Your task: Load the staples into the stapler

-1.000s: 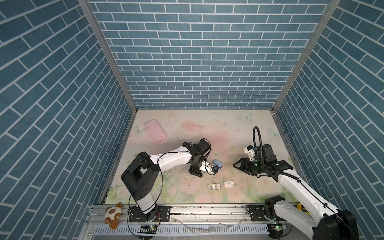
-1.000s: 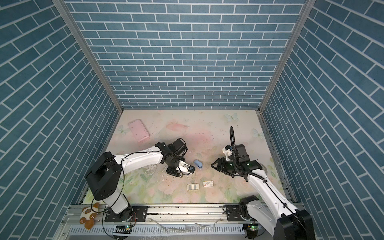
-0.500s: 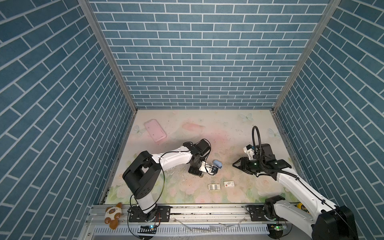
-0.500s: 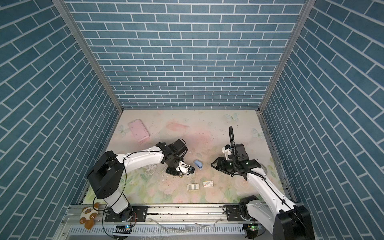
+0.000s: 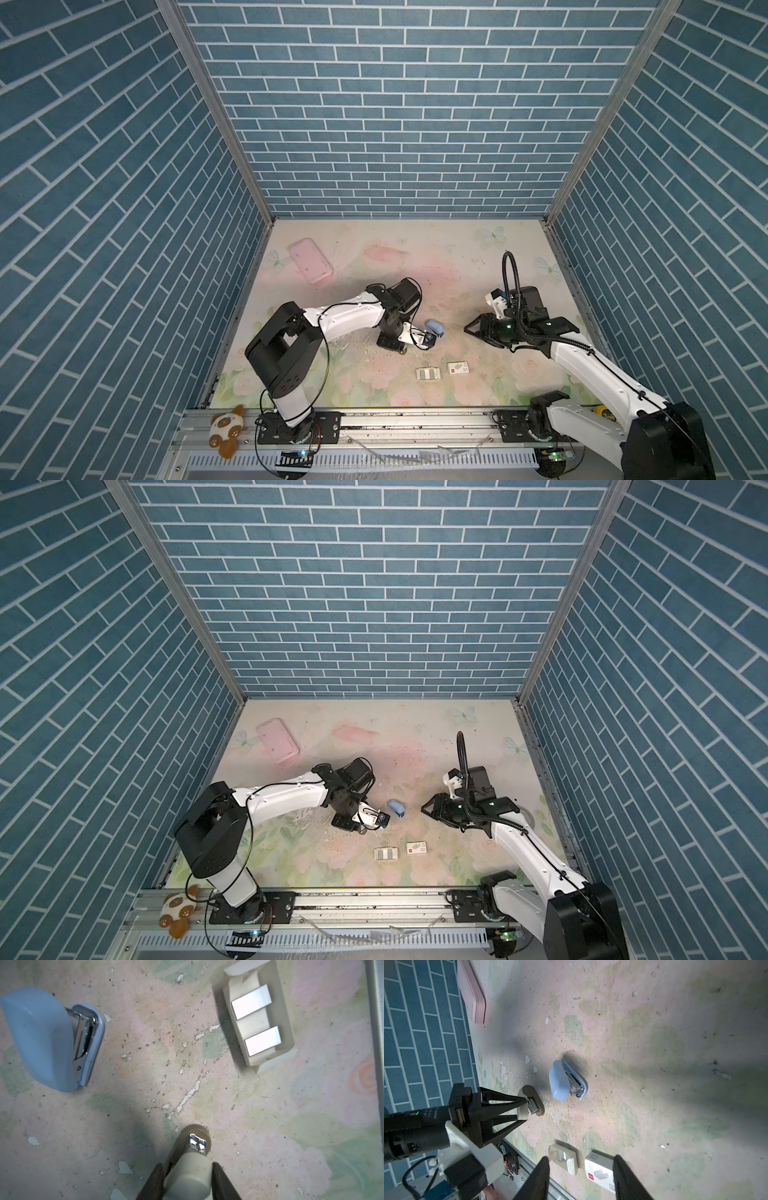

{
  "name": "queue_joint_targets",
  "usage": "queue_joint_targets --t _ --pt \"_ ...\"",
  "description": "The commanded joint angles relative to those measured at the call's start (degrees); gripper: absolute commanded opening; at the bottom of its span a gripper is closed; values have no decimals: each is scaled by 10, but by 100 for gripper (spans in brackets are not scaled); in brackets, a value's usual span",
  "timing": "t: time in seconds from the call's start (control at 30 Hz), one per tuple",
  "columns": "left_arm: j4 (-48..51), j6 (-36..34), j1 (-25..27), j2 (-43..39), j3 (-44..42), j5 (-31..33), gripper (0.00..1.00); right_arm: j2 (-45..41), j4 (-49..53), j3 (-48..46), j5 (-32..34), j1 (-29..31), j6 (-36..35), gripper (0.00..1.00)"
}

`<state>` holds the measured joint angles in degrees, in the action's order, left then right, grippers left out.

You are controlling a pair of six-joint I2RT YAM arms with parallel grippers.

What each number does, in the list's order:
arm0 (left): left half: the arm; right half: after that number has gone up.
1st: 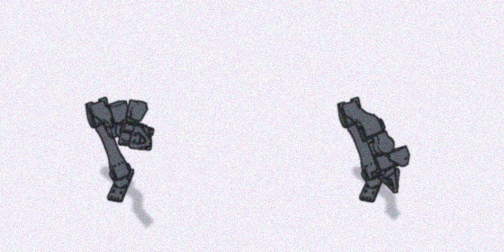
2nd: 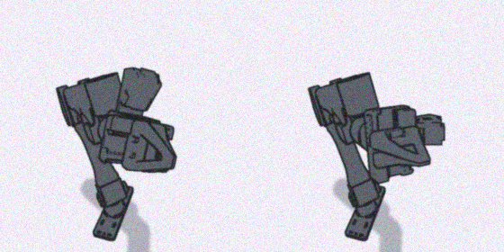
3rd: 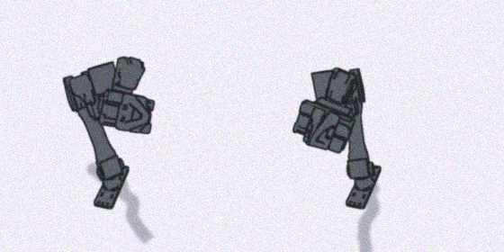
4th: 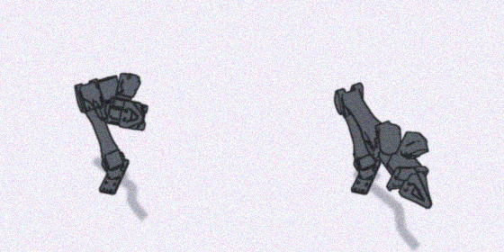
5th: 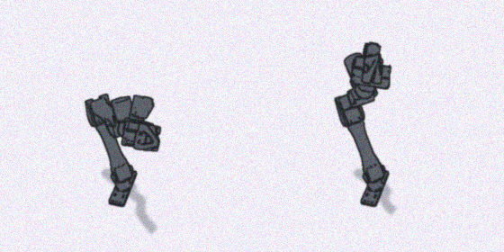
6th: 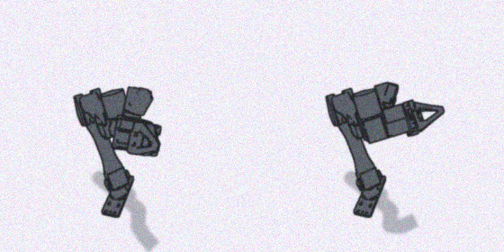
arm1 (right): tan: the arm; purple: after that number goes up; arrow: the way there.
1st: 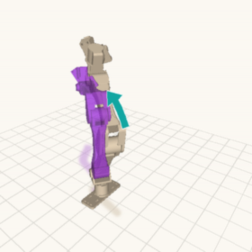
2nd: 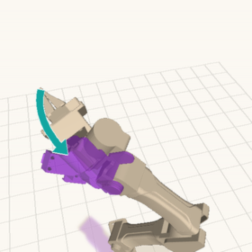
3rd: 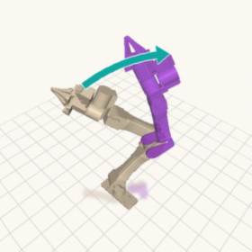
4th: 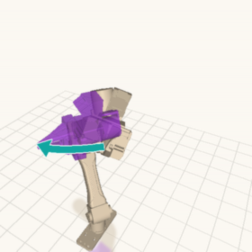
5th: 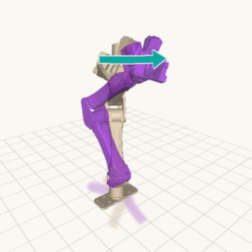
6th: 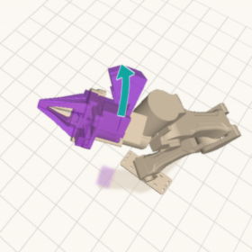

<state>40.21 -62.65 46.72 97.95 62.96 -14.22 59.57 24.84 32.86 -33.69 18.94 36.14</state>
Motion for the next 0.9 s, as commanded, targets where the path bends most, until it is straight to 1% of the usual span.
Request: queue_joint_targets --t 0.0,0.17,0.27,0.5,0.87 --pt "22 5 -4 9 -1 -5 41 2 -4 9 -1 -1 -6 51" --pt "20 4 -4 8 -3 -3 46 3 -5 9 -1 -1 -6 50" --pt "17 4 -4 7 -4 -2 46 3 -5 8 0 -1 -6 50" --pt "14 5 -4 11 -6 -2 39 -2 -5 7 0 -1 -5 49" --pt "11 7 -4 13 -9 -2 41 -6 5 16 2 -1 -8 49"
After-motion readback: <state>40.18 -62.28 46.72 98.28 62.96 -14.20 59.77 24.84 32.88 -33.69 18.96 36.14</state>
